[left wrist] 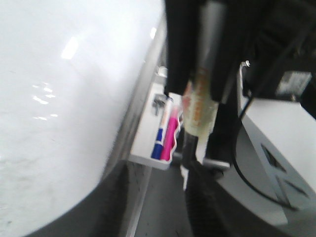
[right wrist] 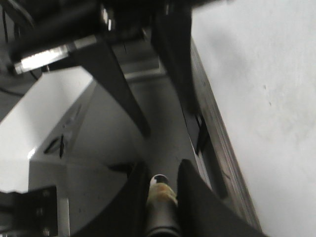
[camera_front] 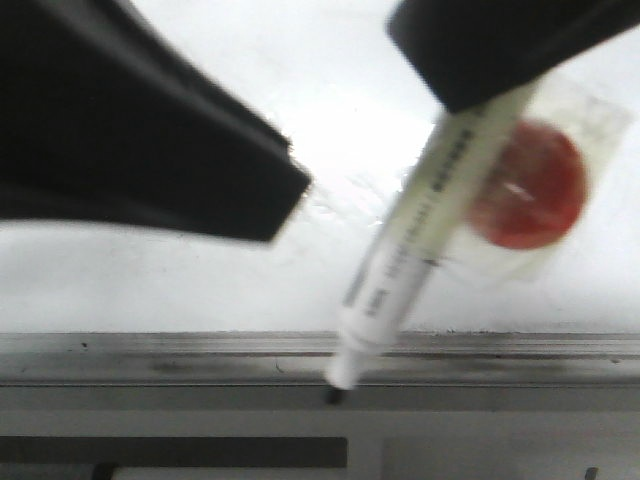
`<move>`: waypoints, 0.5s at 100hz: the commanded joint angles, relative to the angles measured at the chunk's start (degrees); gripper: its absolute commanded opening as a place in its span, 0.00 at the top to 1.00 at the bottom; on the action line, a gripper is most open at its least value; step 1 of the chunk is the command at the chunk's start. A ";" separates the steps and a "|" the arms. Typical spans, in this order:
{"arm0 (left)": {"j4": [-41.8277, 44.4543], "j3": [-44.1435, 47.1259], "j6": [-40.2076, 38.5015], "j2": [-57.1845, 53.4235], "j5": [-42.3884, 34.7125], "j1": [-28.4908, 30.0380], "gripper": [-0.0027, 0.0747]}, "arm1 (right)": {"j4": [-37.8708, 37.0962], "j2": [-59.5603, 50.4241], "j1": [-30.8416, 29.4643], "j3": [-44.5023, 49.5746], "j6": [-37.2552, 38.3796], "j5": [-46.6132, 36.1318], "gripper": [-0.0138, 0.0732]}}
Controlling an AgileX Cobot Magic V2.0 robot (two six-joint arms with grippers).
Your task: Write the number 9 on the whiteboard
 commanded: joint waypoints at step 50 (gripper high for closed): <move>16.81 -1.86 -27.90 -22.04 -2.30 22.44 0.87 | -30.31 -12.22 -0.01 -2.03 17.86 -28.91 0.88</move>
